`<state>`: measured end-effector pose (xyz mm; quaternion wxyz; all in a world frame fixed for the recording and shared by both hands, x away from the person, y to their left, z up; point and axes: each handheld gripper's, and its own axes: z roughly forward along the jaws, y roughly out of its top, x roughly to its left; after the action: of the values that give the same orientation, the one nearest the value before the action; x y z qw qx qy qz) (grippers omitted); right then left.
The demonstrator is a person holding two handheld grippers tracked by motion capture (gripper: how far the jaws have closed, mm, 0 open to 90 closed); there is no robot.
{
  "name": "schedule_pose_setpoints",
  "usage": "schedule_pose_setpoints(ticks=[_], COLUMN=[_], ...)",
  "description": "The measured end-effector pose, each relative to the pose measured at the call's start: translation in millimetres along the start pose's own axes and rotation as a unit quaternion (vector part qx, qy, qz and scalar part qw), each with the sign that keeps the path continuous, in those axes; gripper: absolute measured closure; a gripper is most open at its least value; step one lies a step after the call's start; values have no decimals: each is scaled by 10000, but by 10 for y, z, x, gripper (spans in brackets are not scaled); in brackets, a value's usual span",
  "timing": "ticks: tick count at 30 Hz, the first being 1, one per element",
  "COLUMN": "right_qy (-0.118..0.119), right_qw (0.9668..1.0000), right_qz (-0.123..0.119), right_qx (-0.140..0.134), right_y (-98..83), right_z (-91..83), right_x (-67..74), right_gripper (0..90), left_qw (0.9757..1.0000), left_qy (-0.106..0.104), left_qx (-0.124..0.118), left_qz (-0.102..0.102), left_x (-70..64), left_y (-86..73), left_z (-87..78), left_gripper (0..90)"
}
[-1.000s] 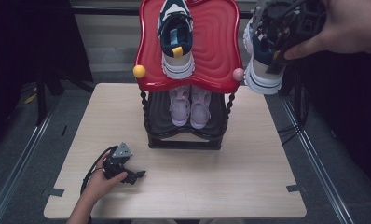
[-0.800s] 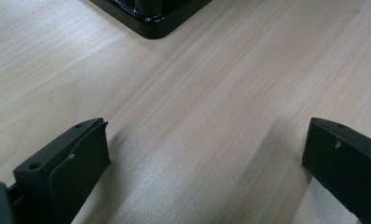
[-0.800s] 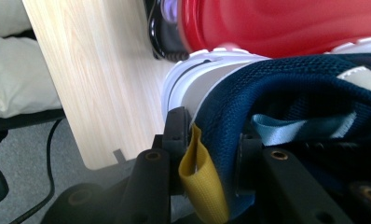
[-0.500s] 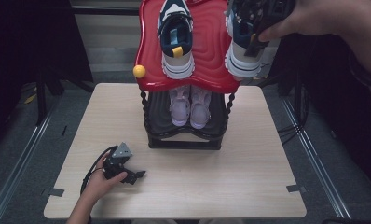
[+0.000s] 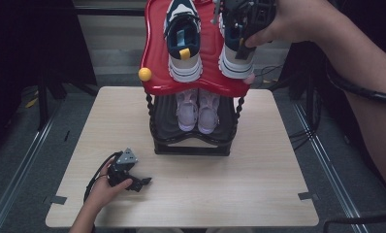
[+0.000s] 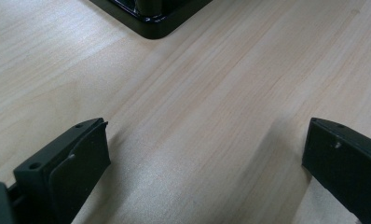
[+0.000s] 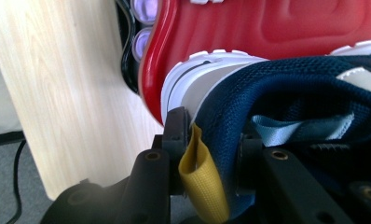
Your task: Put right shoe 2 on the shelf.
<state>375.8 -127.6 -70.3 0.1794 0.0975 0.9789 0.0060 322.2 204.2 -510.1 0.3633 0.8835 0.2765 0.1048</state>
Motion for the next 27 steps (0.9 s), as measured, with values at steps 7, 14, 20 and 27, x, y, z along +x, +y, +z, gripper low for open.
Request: schedule_pose_setpoints(ticks=[7, 14, 20, 27], right_qy=[-104, -89, -174, -136], right_qw=[9998, 9996, 9993, 9994], right_qz=[-166, -249, -320, -321], right_qx=[-2, 11, 15, 43], right_y=[98, 199, 242, 276], right_z=[55, 115, 157, 204], right_x=[-10, -19, -37, -26], right_gripper=[725, 724, 724, 722], left_qw=[10000, 10000, 10000, 10000], left_qy=[1, 0, 1, 0], left_qx=[1, 1, 1, 2], left_qz=[1, 3, 2, 1], left_x=[0, 0, 0, 0], left_y=[0, 0, 0, 0], left_z=[0, 0, 0, 0], left_gripper=[0, 0, 0, 0])
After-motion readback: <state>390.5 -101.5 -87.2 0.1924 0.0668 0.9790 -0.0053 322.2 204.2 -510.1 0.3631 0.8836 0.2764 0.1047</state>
